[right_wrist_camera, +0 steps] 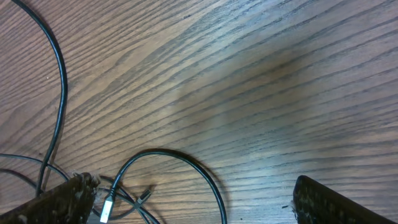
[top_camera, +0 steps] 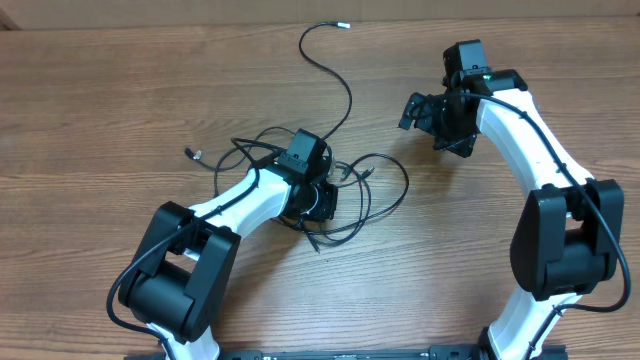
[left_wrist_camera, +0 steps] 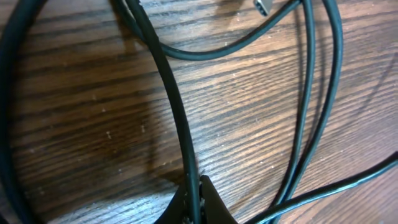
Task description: Untangle cables
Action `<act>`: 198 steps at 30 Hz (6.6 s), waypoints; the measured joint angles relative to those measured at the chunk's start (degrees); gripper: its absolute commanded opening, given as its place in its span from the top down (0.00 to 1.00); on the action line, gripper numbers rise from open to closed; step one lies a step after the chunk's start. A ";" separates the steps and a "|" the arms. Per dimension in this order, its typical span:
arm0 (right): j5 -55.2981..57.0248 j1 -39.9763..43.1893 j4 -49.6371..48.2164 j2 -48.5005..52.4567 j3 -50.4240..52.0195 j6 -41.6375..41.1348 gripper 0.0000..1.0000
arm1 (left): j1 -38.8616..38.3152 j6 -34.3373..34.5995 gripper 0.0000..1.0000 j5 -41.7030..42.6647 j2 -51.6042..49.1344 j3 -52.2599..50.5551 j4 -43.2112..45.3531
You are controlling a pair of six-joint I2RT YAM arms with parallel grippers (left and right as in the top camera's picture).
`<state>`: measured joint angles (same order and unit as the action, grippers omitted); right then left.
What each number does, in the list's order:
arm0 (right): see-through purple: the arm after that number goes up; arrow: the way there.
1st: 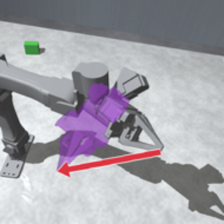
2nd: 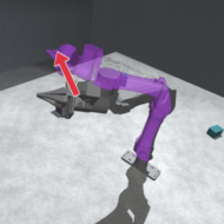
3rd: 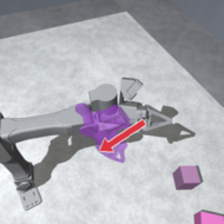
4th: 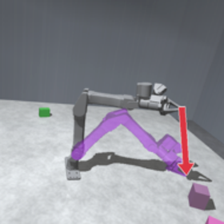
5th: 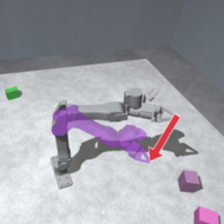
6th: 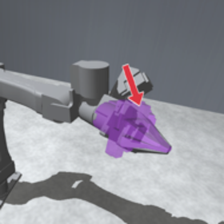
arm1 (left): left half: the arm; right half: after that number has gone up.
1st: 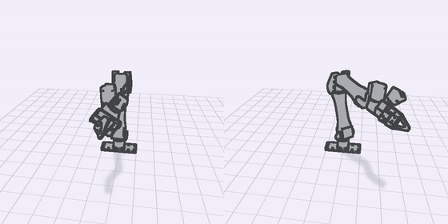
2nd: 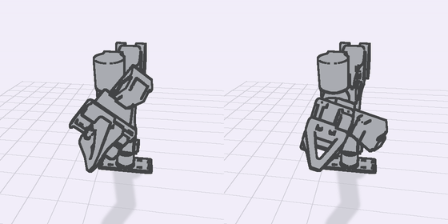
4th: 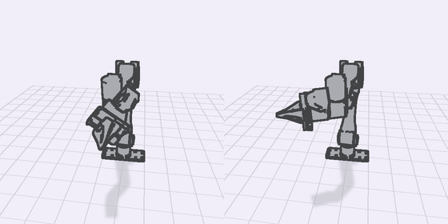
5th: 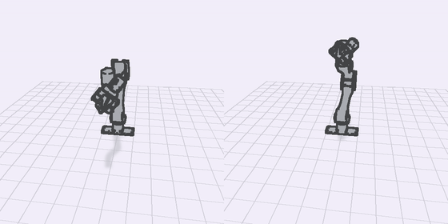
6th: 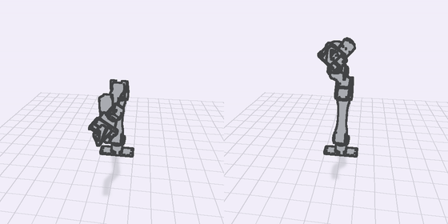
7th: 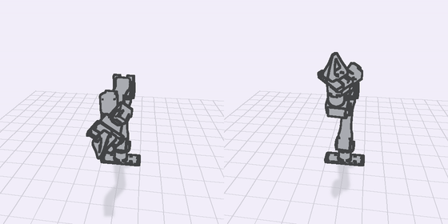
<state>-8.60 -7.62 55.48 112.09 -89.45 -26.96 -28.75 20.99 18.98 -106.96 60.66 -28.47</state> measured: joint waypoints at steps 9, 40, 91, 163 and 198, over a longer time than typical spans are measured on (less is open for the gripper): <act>0.02 0.00 0.02 0.00 0.00 -0.02 0.00 | 0.00 -4.28 0.96 3.15 7.80 1.70 -5.66; 0.00 0.00 0.04 0.00 0.00 0.02 0.00 | 0.00 0.68 0.96 3.17 53.70 8.94 37.75; 0.00 0.00 0.02 0.00 0.02 0.02 0.00 | 39.67 83.27 0.96 47.25 28.72 9.27 89.72; -0.02 0.00 0.02 0.00 0.02 0.00 0.00 | 77.40 2.58 0.29 -16.28 -1.33 9.53 5.49; -0.02 0.00 0.02 0.00 0.02 0.00 0.00 | 50.42 15.56 0.00 -20.57 -1.33 11.41 -10.73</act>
<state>-8.62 -7.62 55.51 112.09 -89.43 -26.96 21.67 36.56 -1.58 -108.29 72.07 -39.20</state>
